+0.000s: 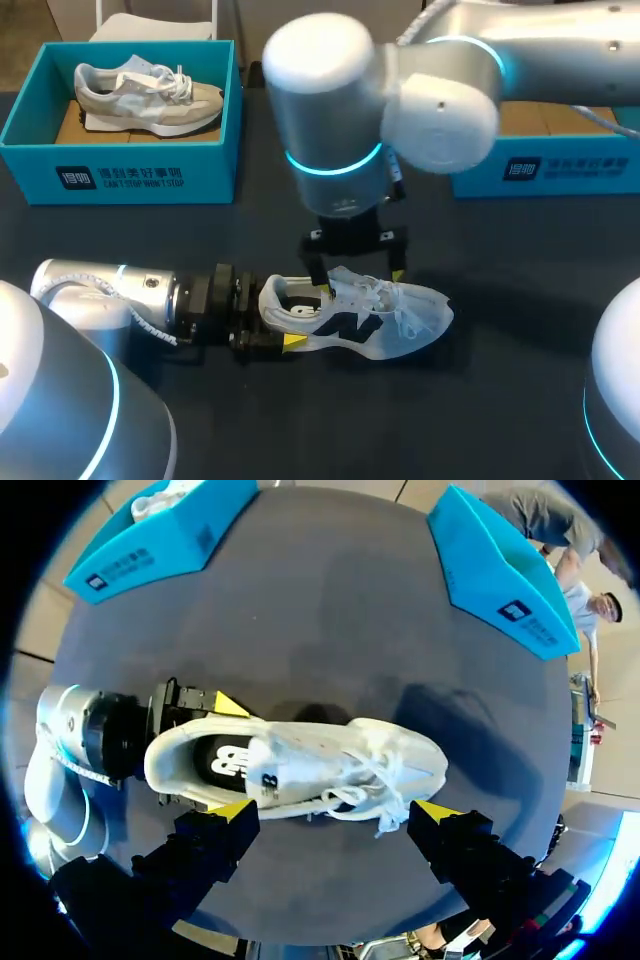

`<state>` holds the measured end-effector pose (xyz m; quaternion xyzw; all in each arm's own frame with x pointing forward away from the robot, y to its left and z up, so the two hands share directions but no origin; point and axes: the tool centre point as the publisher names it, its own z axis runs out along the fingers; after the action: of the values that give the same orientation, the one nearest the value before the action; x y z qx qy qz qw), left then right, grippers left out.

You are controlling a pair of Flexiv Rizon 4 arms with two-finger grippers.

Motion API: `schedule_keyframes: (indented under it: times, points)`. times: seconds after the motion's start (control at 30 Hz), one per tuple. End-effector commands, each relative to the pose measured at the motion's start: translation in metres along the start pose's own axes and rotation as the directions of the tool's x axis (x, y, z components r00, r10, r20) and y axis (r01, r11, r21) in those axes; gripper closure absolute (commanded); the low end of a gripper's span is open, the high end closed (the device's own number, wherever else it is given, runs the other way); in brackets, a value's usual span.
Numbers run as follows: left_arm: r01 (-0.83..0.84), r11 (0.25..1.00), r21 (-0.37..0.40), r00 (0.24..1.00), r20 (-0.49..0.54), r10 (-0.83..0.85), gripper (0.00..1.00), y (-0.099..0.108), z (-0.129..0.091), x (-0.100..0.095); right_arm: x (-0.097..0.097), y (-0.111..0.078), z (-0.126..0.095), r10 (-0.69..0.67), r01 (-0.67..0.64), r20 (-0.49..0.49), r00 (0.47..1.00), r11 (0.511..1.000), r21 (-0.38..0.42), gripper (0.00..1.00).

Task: Take the shoe out of the shoebox, open the shoe tongue, remove and reinsert the insole, then place the shoe into the shoebox

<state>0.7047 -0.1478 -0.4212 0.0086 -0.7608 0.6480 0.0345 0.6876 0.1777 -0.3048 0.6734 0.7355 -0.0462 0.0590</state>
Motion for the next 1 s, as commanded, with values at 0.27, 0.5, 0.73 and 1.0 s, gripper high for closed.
schedule_keyframes:
  times: [0.27,0.5,0.73,1.0]
  points:
    - [0.000,1.000,-0.002,1.000,0.004,0.000,1.00,0.000,0.001,0.001,0.017,0.007,0.013,-0.015,0.015,0.073,0.997,1.000,0.004,0.00]
    - [0.000,1.000,-0.002,1.000,0.004,0.000,1.00,0.000,0.001,0.001,0.021,0.010,0.017,-0.011,0.011,0.083,0.996,1.000,-0.004,0.00]
    - [0.000,1.000,-0.002,1.000,0.004,0.000,1.00,0.000,0.001,0.001,0.029,0.010,0.016,0.011,-0.011,0.066,0.998,1.000,-0.002,0.00]
    - [0.000,1.000,-0.002,1.000,0.004,0.000,1.00,0.000,0.001,0.001,0.036,0.012,0.023,0.025,-0.025,0.073,0.997,1.000,0.006,0.00]
